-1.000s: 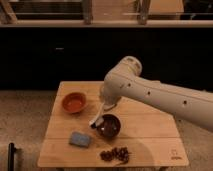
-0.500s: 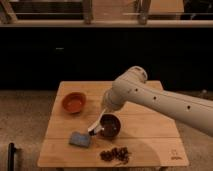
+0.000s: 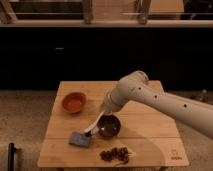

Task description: Place brush in purple bowl

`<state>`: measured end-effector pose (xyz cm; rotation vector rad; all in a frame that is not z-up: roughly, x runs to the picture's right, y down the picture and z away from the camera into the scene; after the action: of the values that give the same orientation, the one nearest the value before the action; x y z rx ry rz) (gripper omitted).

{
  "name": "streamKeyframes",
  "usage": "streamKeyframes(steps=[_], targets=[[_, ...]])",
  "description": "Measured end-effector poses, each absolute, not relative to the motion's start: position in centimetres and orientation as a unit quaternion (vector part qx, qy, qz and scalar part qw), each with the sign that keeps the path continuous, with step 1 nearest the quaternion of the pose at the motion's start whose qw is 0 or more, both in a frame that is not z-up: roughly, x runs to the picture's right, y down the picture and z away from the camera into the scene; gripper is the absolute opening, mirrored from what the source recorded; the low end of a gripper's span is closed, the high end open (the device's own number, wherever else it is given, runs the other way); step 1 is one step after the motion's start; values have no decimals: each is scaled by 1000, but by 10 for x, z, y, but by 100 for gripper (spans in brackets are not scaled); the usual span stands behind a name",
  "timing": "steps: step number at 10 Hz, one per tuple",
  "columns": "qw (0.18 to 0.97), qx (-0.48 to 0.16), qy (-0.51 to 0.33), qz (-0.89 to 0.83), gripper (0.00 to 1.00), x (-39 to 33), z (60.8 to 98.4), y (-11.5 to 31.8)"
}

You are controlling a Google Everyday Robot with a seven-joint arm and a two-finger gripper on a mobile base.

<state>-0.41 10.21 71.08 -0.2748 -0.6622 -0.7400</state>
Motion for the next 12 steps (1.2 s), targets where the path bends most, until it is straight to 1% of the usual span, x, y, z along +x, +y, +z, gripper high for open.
streamKeyframes(steps=[6,12], targets=[[879,-128,-353,-294,1,18,726,124],[884,-113,-381,-246,1,33,741,127]])
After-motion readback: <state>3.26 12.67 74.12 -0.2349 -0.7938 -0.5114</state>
